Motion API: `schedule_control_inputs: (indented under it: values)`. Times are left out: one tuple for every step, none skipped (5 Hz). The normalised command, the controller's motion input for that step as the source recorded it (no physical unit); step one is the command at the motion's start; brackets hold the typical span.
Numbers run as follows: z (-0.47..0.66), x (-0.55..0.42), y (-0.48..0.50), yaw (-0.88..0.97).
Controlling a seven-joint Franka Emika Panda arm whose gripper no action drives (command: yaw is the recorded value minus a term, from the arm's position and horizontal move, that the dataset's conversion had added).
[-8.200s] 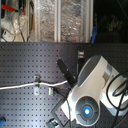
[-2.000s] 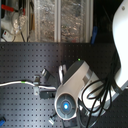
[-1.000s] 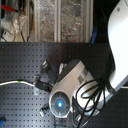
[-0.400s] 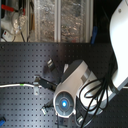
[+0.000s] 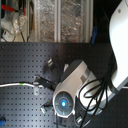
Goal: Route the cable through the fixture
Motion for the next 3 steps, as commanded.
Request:
schedule_control_inputs:
  values:
    - [0.16,-0.201,0.036,0.00]
    - [0.20,-0.181,-0.037,-0.23]
    - [0.00,-0.002,-0.011,0.00]
